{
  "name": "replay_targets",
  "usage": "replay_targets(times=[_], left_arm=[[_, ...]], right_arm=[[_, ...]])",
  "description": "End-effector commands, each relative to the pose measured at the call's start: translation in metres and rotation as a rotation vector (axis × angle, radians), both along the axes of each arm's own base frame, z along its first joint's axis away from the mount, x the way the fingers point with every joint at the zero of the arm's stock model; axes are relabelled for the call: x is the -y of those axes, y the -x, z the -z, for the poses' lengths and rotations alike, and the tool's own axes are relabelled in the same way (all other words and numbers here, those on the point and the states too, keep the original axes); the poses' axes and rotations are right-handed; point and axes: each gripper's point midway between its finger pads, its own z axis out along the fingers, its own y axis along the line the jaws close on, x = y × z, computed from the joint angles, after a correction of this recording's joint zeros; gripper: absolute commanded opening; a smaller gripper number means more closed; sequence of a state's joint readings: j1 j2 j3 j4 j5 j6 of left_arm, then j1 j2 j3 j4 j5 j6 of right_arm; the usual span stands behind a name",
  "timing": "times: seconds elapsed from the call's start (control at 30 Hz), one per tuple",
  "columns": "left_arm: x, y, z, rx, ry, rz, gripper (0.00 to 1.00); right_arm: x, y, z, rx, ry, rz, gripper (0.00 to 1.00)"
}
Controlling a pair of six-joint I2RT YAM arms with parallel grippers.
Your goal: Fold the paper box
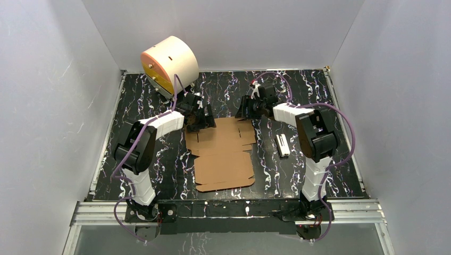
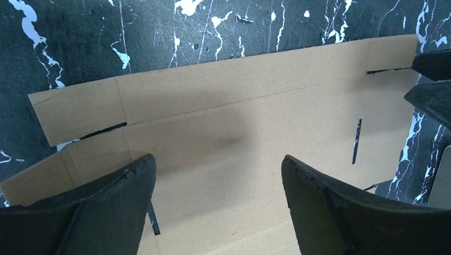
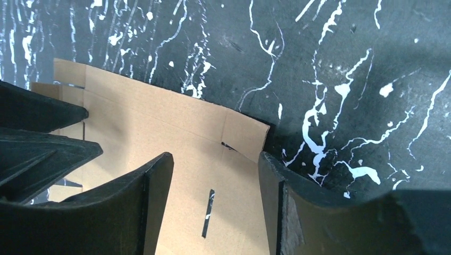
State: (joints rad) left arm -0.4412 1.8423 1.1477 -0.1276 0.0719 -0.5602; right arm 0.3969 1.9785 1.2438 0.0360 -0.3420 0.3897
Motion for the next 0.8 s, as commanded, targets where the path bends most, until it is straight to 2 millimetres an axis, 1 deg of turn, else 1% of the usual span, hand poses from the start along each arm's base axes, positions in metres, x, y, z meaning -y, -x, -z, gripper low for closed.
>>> replay_targets(times=[0.0,0.13,0.27,0.4,0.47,0.63,0.7,0.77], left_arm=[[-0.002,0.01,0.019,-0.068,-0.018,0.017,0.84],[-0.003,0.013,0.023,-0.08,-0.021,0.015,0.84],[-0.002,0.013,0.024,-0.084,-0.02,0.015,0.84],[-0.002,0.013,0.024,-0.086,-0.021,0.013,0.84],[-0.003,0.014,0.025,-0.087,-0.025,0.012,0.84],[-0.005,0.014,0.025,-0.087,-0.033,0.008,0.84],[-0.005,0.015,0.026,-0.09,-0.031,0.007,0.83],[-0.005,0.015,0.026,-0.091,-0.029,0.008,0.83]], right_arm=[[-0.024,-0.003,-0.058,0.119,-0.129,-0.069,0.66],[-0.024,-0.002,-0.059,0.124,-0.132,-0.071,0.61],[-0.025,-0.002,-0.058,0.141,-0.112,-0.07,0.52],[-0.028,-0.004,-0.054,0.167,-0.046,-0.058,0.5],[-0.025,-0.007,-0.052,0.189,0.015,-0.038,0.5],[0.002,-0.016,-0.04,0.198,0.15,0.088,0.57],[0.008,-0.018,-0.034,0.189,0.179,0.109,0.6],[0.008,-0.018,-0.029,0.181,0.187,0.114,0.61]])
